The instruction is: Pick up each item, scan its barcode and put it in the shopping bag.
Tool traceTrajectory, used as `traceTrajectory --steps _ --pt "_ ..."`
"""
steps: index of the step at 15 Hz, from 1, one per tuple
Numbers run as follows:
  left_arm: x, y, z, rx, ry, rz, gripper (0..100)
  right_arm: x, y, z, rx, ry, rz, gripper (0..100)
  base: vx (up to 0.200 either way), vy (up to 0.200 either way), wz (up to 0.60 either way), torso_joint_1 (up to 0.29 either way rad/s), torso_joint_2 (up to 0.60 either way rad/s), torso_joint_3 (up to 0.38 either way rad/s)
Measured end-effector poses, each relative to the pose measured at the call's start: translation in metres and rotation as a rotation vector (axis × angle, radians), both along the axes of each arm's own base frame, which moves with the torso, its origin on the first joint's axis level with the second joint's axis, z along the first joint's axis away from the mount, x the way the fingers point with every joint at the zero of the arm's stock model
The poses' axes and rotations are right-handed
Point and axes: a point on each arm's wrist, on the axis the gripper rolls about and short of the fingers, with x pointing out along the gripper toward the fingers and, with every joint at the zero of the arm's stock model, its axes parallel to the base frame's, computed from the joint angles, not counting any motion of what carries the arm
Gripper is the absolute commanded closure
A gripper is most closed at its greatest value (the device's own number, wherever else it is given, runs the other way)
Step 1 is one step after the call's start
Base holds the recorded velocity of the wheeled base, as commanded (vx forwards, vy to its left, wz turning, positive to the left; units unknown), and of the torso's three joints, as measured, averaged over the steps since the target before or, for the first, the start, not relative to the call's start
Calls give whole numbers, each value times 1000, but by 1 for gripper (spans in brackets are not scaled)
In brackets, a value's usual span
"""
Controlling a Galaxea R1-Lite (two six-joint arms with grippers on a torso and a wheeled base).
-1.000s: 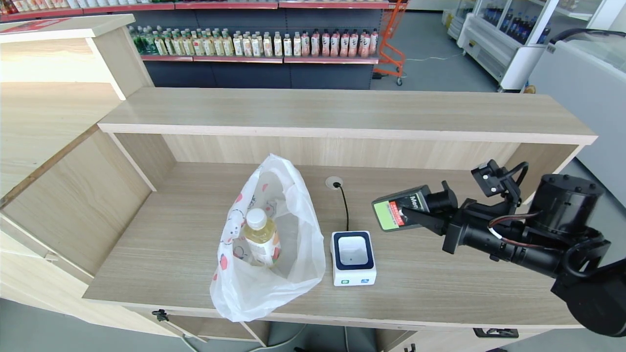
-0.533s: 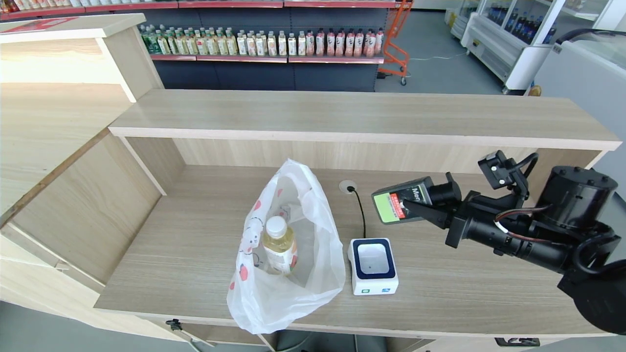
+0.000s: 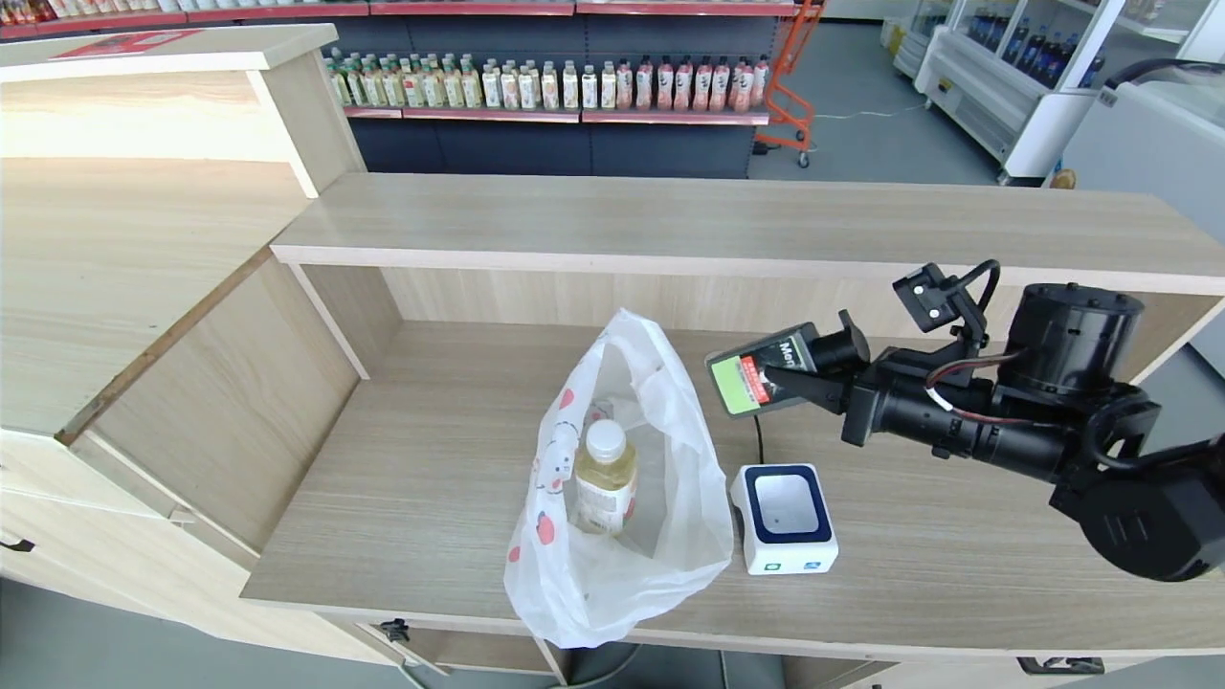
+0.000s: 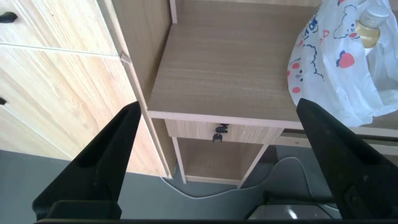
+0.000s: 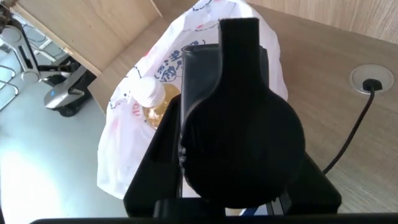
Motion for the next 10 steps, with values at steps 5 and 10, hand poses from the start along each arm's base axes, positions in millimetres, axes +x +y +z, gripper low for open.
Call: traceTrajectory --steps 5,10 --pt "0 0 0 0 0 0 0 36 13 -21 -28 98 5 100 0 0 0 0 0 0" --pt "0 0 0 0 0 0 0 67 40 -56 -93 104 56 100 0 0 0 0 0 0"
